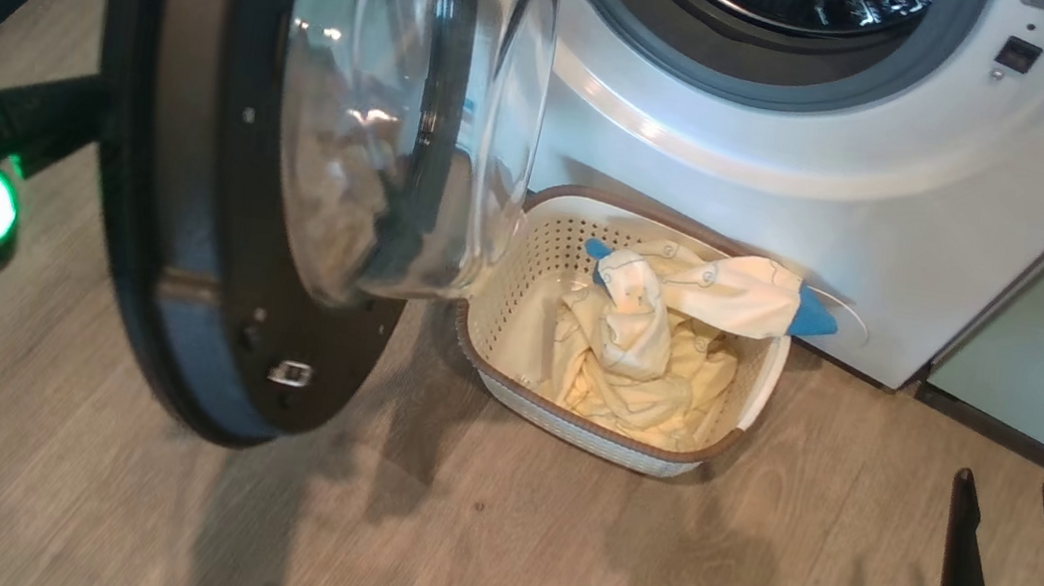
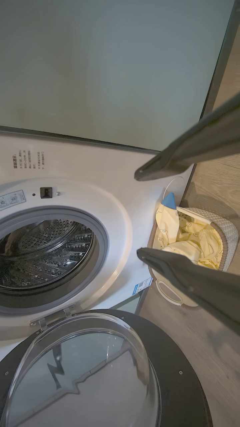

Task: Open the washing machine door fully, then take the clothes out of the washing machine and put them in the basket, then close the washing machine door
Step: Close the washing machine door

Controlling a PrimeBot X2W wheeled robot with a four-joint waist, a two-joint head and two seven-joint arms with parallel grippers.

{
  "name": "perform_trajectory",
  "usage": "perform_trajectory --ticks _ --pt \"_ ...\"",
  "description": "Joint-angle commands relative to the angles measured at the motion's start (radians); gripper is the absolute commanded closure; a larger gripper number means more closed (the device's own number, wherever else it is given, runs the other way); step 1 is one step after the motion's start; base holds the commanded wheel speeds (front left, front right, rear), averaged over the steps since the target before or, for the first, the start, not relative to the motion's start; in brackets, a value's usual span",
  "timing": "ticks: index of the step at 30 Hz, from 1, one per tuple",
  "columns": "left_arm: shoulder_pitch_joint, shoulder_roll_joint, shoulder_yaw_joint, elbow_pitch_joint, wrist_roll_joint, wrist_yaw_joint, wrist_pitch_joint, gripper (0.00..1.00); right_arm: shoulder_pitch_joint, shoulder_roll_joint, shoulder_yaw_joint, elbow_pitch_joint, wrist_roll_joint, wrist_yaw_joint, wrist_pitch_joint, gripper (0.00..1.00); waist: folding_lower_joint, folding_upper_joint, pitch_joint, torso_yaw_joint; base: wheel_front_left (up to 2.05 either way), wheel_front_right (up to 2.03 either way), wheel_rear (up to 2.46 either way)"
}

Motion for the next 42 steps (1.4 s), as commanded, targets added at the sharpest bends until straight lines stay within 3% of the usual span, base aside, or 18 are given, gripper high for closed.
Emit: perform_trajectory --ticks 1,15,28,42 --pt "-0.045 0.041 0.046 -0.042 -0.014 -0.011 0.014 1.00 -0.052 -0.004 0.027 -0.023 0.009 -0.003 -0.014 0.00 0.0000 0.0000 0.000 -0.012 0.00 0.00 0.00" --pt "-0.059 -0.025 0.010 -0.126 -0.037 -0.007 0.030 1.00 -0.098 -0.001 0.039 0.027 0.044 -0.003 -0.057 0.00 0.0000 0.0000 0.025 -0.119 0.00 0.00 0.00" --pt "-0.103 -0.097 -0.020 -0.148 -0.018 -0.024 -0.005 1.00 -0.149 0.000 0.056 0.079 0.092 -0.003 -0.082 0.00 0.0000 0.0000 0.040 -0.261 0.00 0.00 0.00" --pt "-0.207 -0.162 -0.045 -0.028 0.076 -0.080 -0.098 1.00 -0.190 0.000 0.067 0.076 0.145 -0.003 -0.084 0.00 0.0000 0.0000 0.080 -0.436 0.00 0.00 0.00"
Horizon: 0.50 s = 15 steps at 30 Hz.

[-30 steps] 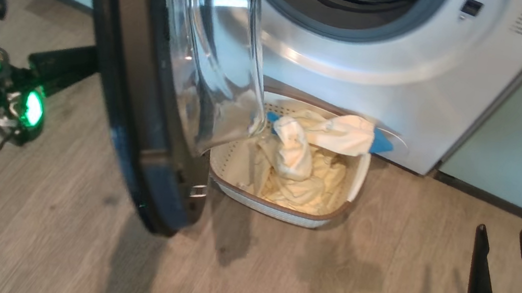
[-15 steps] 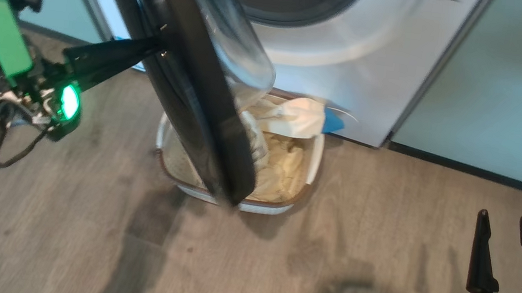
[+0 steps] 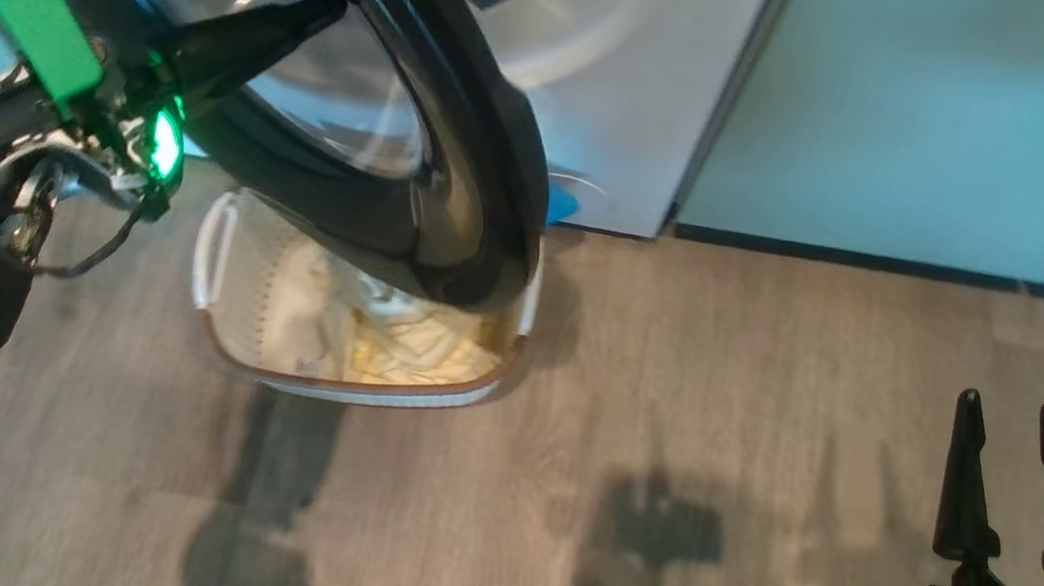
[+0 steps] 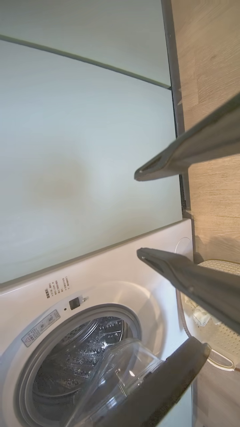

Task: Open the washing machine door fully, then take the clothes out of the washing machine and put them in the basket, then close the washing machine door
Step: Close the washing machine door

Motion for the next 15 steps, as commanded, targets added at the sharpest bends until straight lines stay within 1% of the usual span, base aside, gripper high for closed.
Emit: perform_trajectory --ticks 1,8,15 --pt "-0.068 0.035 0.045 -0.008 0.017 -0.019 -0.016 1.00 -0.040 -0.004 0.021 -0.035 0.008 -0.003 -0.012 0.00 -0.0001 0.0000 0.011 -0.036 0.00 0.00 0.00" --pt "-0.109 0.011 0.044 0.078 0.041 -0.056 -0.046 1.00 -0.045 -0.004 0.019 -0.032 0.021 -0.003 -0.012 0.00 -0.0001 0.0000 0.016 -0.079 0.00 0.00 0.00" --pt "-0.111 -0.002 0.042 0.110 0.047 -0.087 -0.046 1.00 -0.041 -0.004 0.010 -0.030 0.023 -0.003 -0.012 0.00 -0.0001 0.0000 0.008 -0.081 0.00 0.00 0.00"
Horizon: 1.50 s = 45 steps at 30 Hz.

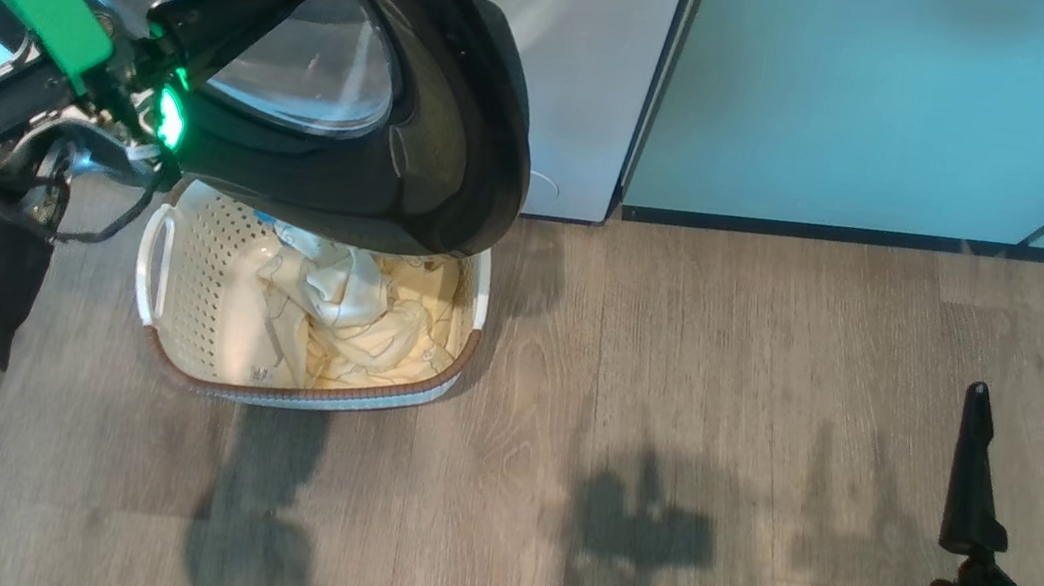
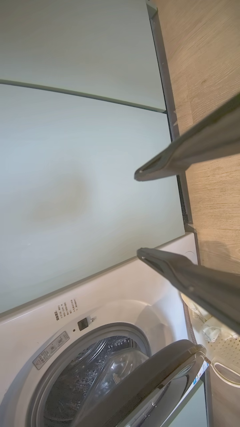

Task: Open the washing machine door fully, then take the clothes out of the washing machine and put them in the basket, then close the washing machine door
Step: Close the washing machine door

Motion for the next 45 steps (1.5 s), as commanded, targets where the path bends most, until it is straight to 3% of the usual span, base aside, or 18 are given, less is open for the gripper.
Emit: perform_trajectory --ticks 1,8,15,16,17,27,31,34,38,45 --pt "-0.045 0.039 0.047 -0.031 0.007 -0.012 -0.002 1.00 -0.029 -0.005 0.012 -0.030 0.007 -0.003 -0.010 0.00 0.0000 0.0000 -0.003 0.003 0.00 0.00 0.00" --pt "0.041 0.032 0.079 -0.080 0.006 -0.039 -0.034 1.00 -0.018 -0.005 -0.012 -0.029 -0.002 -0.003 -0.010 0.00 0.0000 0.0000 -0.020 0.034 0.00 0.00 0.00" --pt "0.153 0.031 0.151 -0.166 0.092 -0.056 -0.177 1.00 -0.019 -0.005 -0.036 -0.036 -0.016 -0.003 -0.010 0.00 0.0000 0.0000 -0.029 0.070 0.00 0.00 0.00" --pt "0.164 0.025 0.164 -0.183 0.107 -0.058 -0.205 0.66 -0.020 -0.005 -0.040 -0.037 -0.018 -0.003 -0.010 0.00 0.0000 0.0000 -0.029 0.075 0.00 0.00 0.00" --pt "0.178 0.025 0.170 -0.197 0.134 -0.059 -0.233 0.00 -0.020 -0.005 -0.044 -0.039 -0.019 -0.003 -0.010 0.00 0.0000 0.0000 -0.029 0.080 0.00 0.00 0.00" --pt "0.290 0.004 0.171 -0.328 0.487 -0.061 -0.592 0.00 -0.025 -0.005 -0.053 -0.040 -0.026 -0.003 -0.010 0.00 0.0000 0.0000 -0.034 0.101 0.00 0.00 0.00" --pt "0.352 0.027 0.149 -0.330 0.733 -0.054 -0.767 0.00 -0.022 -0.005 -0.053 -0.041 -0.028 -0.003 -0.010 0.00 0.0000 0.0000 -0.041 0.104 0.00 0.00 0.00" --pt "0.396 0.029 0.119 -0.332 0.934 -0.002 -0.868 0.00 -0.019 -0.005 -0.053 -0.042 -0.032 -0.003 -0.010 0.00 0.0000 0.0000 -0.047 0.105 0.00 0.00 0.00" --pt "0.468 0.005 0.085 -0.355 1.162 0.092 -0.906 0.00 -0.009 -0.005 -0.053 -0.046 -0.040 -0.003 -0.010 0.00 0.0000 0.0000 -0.057 0.110 0.00 0.00 0.00" --pt "0.620 -0.069 0.074 -0.413 1.402 0.199 -0.912 0.00 0.018 -0.004 -0.042 -0.047 -0.059 -0.003 -0.010 0.00 0.0000 0.0000 -0.078 0.112 0.00 0.00 0.00"
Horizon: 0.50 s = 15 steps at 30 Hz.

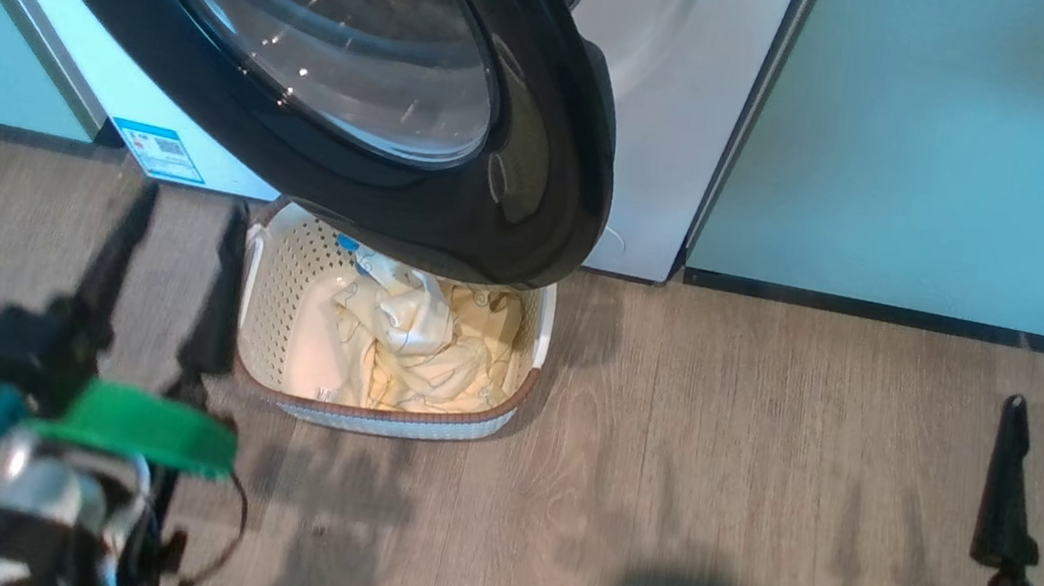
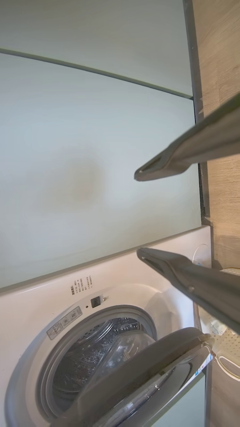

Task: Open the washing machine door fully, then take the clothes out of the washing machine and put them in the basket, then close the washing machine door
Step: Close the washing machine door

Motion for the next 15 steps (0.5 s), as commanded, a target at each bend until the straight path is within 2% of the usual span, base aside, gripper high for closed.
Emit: perform_trajectory --ticks 1,6,15 --pt "-0.002 0.013 0.043 -0.041 0.026 0.011 -0.005 0.00 0.006 -0.007 0.024 -0.034 -0.009 -0.003 -0.010 0.00 0.0001 -0.0001 -0.005 0.000 0.00 0.00 0.00" --pt "0.094 -0.021 0.026 -0.044 0.103 0.027 -0.005 0.00 0.028 -0.007 0.028 -0.035 -0.014 -0.003 -0.010 0.00 0.0001 -0.0001 -0.024 -0.001 0.00 0.00 0.00" --pt "0.152 -0.064 0.008 -0.011 0.130 -0.002 -0.006 0.00 0.054 -0.007 0.047 -0.032 -0.023 -0.003 -0.010 0.00 0.0001 -0.0001 -0.056 -0.011 0.00 0.00 0.00"
